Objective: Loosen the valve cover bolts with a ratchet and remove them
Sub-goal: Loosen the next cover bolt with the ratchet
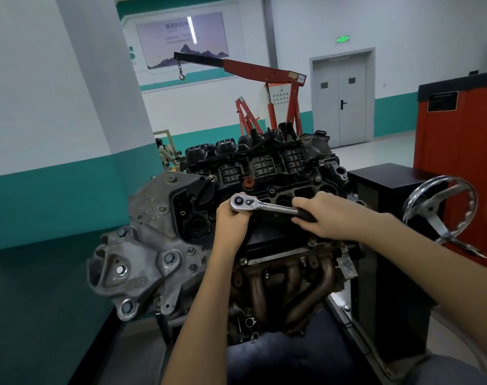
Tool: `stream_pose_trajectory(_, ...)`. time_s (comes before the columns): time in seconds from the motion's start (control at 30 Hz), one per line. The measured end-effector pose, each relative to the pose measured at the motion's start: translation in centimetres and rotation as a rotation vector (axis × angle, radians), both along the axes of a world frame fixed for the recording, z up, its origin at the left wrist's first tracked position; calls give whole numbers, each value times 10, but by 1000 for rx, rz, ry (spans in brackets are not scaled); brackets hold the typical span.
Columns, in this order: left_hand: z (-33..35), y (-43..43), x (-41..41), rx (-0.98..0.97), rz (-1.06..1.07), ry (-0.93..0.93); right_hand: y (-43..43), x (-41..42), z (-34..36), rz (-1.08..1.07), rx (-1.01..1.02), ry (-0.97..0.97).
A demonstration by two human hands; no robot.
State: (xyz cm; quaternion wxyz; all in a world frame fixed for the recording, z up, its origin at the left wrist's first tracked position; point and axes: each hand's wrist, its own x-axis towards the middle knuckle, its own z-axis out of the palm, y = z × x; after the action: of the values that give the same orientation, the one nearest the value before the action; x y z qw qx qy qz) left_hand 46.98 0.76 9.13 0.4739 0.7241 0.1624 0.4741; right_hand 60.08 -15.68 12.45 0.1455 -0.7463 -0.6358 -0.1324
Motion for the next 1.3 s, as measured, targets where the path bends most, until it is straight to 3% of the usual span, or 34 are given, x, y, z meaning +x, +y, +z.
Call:
stream_pose_trajectory(0.07, -4, 0, -1, -38, -2, -53, 2, -12, -15, -28, 65, 67)
stream_pose_trajectory(0.23, -6, -7, 2, -39, 33, -81, 14, -99, -86, -65, 362, 690)
stream_pose_trajectory(0.37, -3, -10, 0, -17, 60, -90, 47, -148, -104, -57, 445, 880)
stream_pose_trajectory(0.5, -2, -2, -2, -54, -7, -45, 26, -105, -90, -24, 282, 708)
stream_pose_trajectory(0.63, -1, -1, -1, -10, -43, 16, -3, -20, -29, 0, 9, 292)
stream_pose_trajectory(0.73, -2, 0, -2, -2, -16, 5, 2, 5, 6, -23, -56, -31)
stream_pose_trajectory(0.83, -7, -5, -2, -41, 13, -59, 1, -12, -21, -59, 76, 82)
stream_pose_trajectory(0.97, -6, -13, 3, -34, 30, -80, 10, -91, -87, -92, 316, 648)
stream_pose_trajectory(1.07, -5, -11, 3, 1, 61, -80, 40, -141, -105, -54, 415, 882)
stream_pose_trajectory(1.17, -5, -7, 1, 16, 61, -25, 38, -131, -101, -20, 388, 865)
stream_pose_trajectory(1.3, -2, -5, 2, 19, 9, 12, 3, -51, -66, -11, 136, 495)
